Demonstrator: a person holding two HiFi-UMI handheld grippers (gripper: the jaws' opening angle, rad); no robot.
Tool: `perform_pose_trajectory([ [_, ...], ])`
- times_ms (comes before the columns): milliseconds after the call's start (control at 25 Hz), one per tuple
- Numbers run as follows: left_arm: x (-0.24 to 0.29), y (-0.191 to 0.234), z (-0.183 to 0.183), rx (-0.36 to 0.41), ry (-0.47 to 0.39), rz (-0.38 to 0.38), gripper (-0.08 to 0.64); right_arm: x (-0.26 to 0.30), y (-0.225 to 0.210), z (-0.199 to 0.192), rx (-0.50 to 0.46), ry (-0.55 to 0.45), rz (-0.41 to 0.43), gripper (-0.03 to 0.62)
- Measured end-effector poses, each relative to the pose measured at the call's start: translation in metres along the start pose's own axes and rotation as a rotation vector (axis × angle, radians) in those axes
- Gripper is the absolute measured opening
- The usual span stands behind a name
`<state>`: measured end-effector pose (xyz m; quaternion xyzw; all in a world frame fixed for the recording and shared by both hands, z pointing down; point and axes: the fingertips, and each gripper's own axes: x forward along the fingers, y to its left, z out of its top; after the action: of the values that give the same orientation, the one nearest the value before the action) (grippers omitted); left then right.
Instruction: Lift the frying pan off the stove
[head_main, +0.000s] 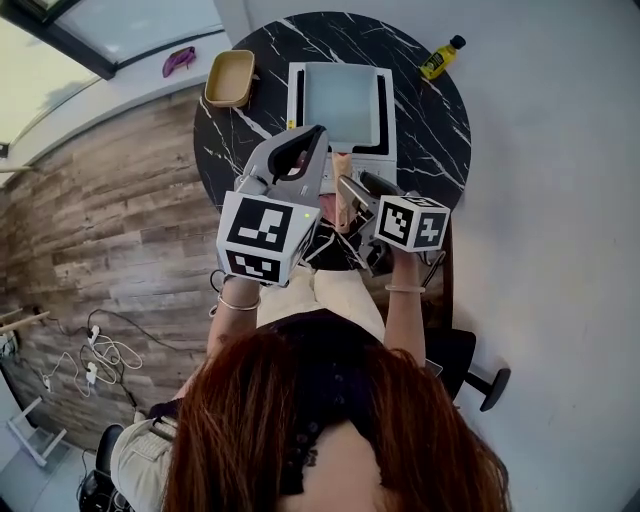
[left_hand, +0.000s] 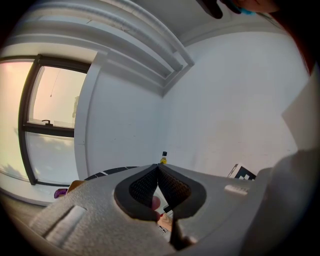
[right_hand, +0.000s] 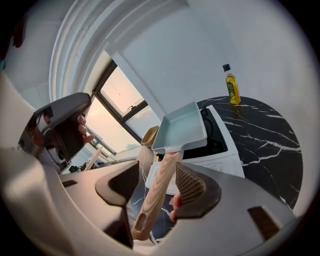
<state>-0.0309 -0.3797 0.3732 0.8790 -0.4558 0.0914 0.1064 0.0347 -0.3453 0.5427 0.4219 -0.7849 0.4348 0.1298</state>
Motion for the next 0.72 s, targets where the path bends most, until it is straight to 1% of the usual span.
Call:
perform_pose_trajectory([
  [240, 0.009, 0.002, -0.003, -0.009, 0.025, 0.029, 0.014, 0.016, -0.005, -0.006, 0.03, 0.07, 0.043, 0.258],
  [400, 0.014, 0.007, -0.009, -0.022, 0.042, 0.055, 0.014, 0.023, -0.013, -0.01, 0.049, 0.109, 0.052, 0.276],
  [600, 0.019, 0.013, -0.021, -0.03, 0.077, 0.09, 0.014, 0.035, -0.018, -0.019, 0.114, 0.144, 0.106, 0.288],
  [720, 0.023, 0.014, -0.023, -0.025, 0.089, 0.097, 0.014, 0.042, -0.021, -0.022, 0.16, 0.158, 0.141, 0.291],
])
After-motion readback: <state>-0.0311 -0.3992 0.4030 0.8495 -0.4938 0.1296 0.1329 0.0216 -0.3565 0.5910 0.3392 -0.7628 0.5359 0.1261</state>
